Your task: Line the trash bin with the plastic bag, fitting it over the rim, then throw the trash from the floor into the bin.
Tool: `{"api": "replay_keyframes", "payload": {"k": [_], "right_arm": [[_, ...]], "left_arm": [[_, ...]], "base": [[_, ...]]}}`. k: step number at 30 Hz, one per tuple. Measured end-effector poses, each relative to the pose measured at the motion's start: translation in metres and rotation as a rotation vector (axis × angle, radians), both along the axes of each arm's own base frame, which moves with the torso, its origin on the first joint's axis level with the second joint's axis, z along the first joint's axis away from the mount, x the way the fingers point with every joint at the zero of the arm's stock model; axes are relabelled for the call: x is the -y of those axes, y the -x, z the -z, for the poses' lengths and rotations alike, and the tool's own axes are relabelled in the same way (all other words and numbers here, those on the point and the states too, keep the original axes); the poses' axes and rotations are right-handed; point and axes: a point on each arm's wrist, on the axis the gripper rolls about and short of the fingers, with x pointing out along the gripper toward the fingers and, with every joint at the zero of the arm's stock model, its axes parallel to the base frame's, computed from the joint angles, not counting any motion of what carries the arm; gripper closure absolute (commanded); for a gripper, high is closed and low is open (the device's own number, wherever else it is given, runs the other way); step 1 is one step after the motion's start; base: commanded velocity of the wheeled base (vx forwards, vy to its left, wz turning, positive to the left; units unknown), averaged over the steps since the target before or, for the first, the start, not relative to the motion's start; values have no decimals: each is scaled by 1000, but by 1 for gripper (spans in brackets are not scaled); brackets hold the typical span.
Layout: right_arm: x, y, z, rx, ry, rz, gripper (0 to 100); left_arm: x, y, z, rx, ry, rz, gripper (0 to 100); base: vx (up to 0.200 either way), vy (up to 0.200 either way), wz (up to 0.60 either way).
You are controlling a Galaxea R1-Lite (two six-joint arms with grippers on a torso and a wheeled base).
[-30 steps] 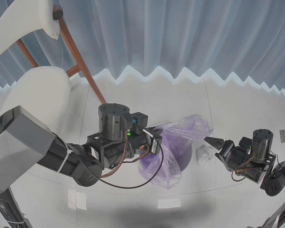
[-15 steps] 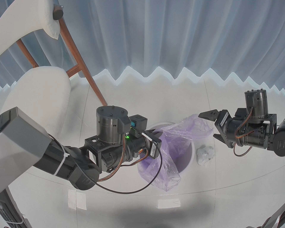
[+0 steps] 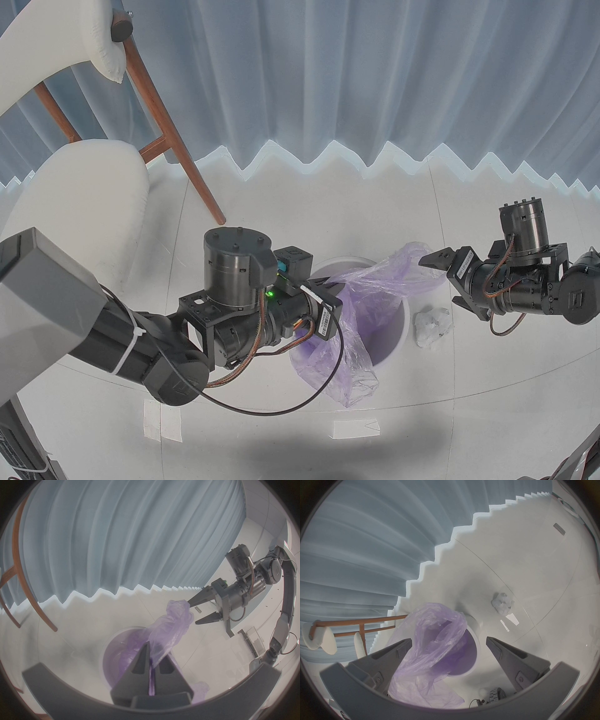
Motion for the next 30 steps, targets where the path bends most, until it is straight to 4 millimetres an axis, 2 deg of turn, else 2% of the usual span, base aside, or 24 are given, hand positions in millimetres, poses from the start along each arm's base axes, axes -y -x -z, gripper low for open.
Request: {"api": "replay_keyframes", "payload": {"k": [7,8,14,17,30], "right_arm": [[-9,-17,16,15,-5,1,0],[-11,-20,19,17,-4,4,100],[-16,-31,37,-10,24,19,100],[-19,-34,37,-2,32,31,100],[-12,-26,5,121,68,8,100]], "left_arm": [[2,2,0,-1,-1,5,100],[2,2,0,-2,0,5,100],[2,2,1,-4,-1,7,100],[3,3,1,-5,-2,10,100],[9,9,6,-17,-10,23,100]], "base": [[0,0,0],[0,0,0],[0,0,0],[0,0,0],[0,0,0]]}}
